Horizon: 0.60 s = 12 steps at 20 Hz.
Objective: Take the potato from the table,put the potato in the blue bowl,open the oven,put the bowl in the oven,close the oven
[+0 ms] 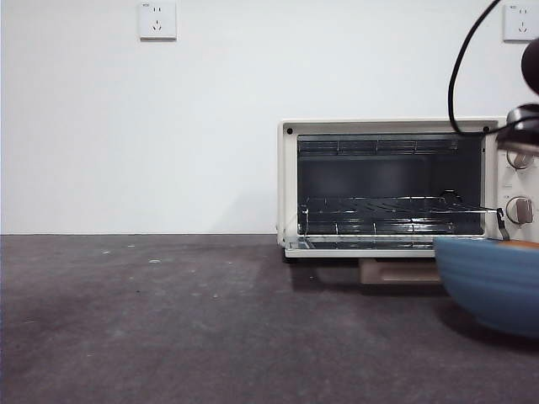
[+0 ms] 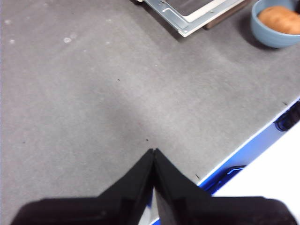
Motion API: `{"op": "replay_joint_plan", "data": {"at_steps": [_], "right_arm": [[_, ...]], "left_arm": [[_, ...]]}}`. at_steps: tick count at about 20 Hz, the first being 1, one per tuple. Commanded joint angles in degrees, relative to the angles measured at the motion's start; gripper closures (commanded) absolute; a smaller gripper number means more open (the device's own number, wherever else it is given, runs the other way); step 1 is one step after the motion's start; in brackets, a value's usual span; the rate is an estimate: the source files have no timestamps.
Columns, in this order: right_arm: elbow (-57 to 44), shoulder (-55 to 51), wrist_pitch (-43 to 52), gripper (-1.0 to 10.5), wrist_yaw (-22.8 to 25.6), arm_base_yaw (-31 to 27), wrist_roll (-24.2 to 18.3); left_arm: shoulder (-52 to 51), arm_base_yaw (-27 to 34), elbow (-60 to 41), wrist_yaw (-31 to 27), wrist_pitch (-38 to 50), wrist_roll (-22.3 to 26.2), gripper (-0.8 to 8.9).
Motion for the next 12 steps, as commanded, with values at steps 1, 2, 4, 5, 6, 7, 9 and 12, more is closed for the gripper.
{"op": "replay_joint_plan", "data": {"at_steps": [1, 2, 4, 5, 6, 7, 9, 12], "right_arm": [[0.5, -2.6, -1.6, 9.6, -0.4, 0.1, 2.7], [1.3, -3.7, -2.4, 9.6, -0.4, 0.1, 3.8], [4.2, -4.2, -4.7, 9.6, -0.4, 0.1, 4.9], [5.9, -4.1, -5.7, 9.6, -0.2, 0.1, 4.9], [8.1, -4.1, -6.1, 9.6, -0.2, 0.2, 5.2], [10.0, -4.0, -6.3, 9.6, 0.0, 0.4, 6.4], [14.7, -3.1, -6.8, 9.6, 0.4, 0.5, 8.1], [23.7, 2.3, -9.2, 9.6, 0.5, 0.5, 9.5]], "left_arm": [[0.0, 0.0, -0.4, -1.8, 0.2, -0.4, 8.19], [0.0, 0.0, -0.4, -3.1, 0.2, -0.4, 8.19], [0.3, 0.0, -0.4, -4.7, 0.2, -0.3, 8.19], [0.3, 0.0, -0.4, -5.5, 0.2, -0.2, 8.19], [0.3, 0.0, -0.4, -6.8, 0.2, 0.0, 8.19], [0.4, 0.0, -0.4, -8.1, 0.2, 0.5, 8.19], [0.8, 0.0, -0.4, -10.2, 0.2, 1.3, 8.19], [2.0, 0.0, -0.4, -13.6, 0.2, 1.3, 8.19]]}}
